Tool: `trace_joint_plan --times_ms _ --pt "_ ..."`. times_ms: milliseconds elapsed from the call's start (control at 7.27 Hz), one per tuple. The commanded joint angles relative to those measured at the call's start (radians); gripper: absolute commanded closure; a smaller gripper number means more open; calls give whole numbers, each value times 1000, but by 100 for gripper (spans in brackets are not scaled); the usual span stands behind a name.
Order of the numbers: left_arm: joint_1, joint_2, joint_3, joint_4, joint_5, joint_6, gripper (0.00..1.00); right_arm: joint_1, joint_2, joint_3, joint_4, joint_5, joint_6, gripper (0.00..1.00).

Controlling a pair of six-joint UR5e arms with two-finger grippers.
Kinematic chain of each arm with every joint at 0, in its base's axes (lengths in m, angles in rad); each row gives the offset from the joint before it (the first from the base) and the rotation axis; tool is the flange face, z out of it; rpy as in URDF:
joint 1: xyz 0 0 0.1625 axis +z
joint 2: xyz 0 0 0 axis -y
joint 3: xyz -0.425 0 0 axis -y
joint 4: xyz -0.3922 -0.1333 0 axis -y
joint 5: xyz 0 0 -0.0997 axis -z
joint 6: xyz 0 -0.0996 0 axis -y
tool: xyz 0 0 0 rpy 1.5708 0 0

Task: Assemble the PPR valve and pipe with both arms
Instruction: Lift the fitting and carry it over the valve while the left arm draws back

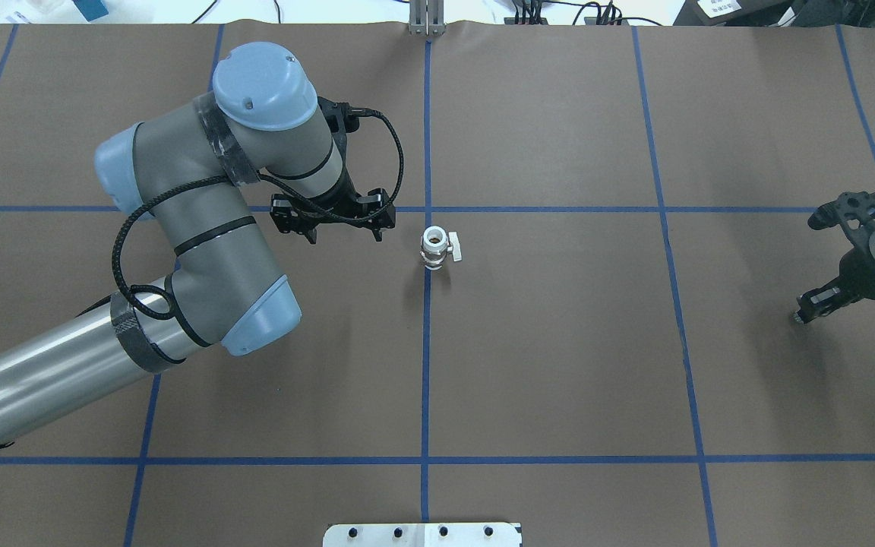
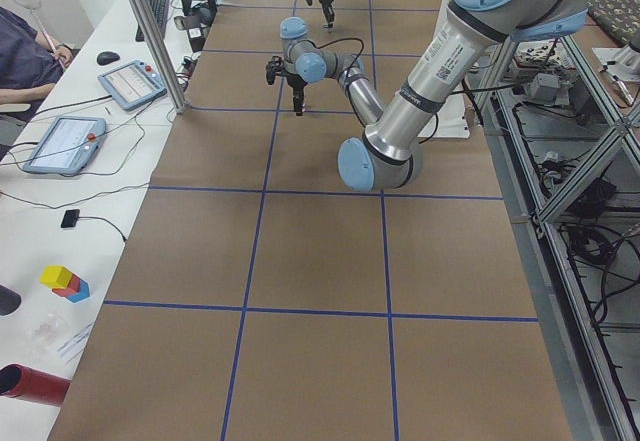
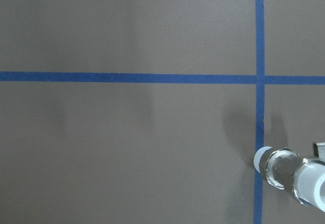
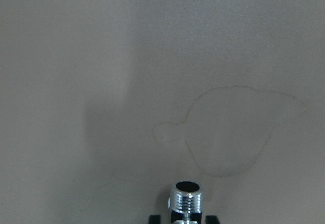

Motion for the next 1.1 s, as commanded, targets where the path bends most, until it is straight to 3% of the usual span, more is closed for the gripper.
trace_joint_plan --times_ms 0,413,688,963 --pt "0 0 0 0 0 2 0 44 5 19 -3 15 -14 100" --pt "-8 41 -30 -5 0 21 0 158 75 42 -62 156 -12 100" --pt "-55 145 -122 -2 0 173 0 158 345 60 -389 147 -3 100" --pt "-86 251 -198 -2 -2 199 0 85 658 56 -742 80 3 100"
